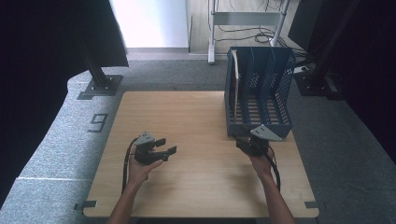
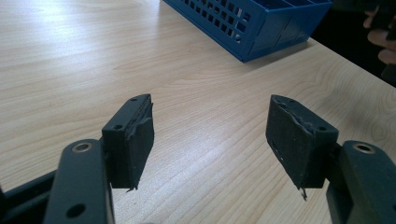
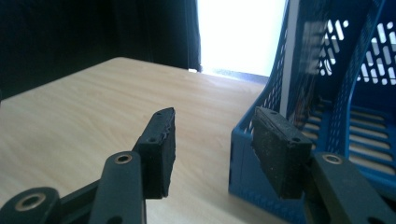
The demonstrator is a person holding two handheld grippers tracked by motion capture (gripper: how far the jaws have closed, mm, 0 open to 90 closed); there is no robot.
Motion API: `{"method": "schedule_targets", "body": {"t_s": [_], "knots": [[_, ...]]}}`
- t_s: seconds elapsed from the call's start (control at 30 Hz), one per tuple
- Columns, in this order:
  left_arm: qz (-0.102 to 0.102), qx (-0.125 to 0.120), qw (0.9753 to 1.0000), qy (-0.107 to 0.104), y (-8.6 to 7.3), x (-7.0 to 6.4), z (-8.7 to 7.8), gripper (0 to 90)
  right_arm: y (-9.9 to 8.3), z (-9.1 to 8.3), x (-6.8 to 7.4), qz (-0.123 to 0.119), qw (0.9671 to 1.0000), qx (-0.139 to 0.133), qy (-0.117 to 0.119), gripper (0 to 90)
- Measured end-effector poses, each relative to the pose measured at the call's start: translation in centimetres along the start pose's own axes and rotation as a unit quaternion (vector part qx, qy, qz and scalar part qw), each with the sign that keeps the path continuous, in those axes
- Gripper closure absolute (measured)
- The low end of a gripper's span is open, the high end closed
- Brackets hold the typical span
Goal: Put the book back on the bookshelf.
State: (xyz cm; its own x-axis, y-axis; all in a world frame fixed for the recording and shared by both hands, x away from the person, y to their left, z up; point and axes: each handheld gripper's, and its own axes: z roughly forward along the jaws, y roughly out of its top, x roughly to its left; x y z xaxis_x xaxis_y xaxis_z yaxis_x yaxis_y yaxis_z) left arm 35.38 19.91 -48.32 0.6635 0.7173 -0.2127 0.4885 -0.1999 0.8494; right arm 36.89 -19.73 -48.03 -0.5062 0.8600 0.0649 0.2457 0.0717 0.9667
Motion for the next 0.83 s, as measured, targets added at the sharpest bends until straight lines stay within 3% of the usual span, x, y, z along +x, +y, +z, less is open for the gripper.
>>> {"method": "schedule_targets", "body": {"t_s": [0.47,0.83], "knots": [[0.002,0.006,1.0000,-0.002,-0.1,-0.1,0.1,32.4,-3.1,-1.2,0.5,0.000,0.9993,0.033,0.015,48.0],[0.004,0.007,1.0000,-0.002,-0.1,-0.2,0.0,32.3,-3.4,-1.4,0.4,-0.003,0.9994,0.033,0.010,47.6]]}}
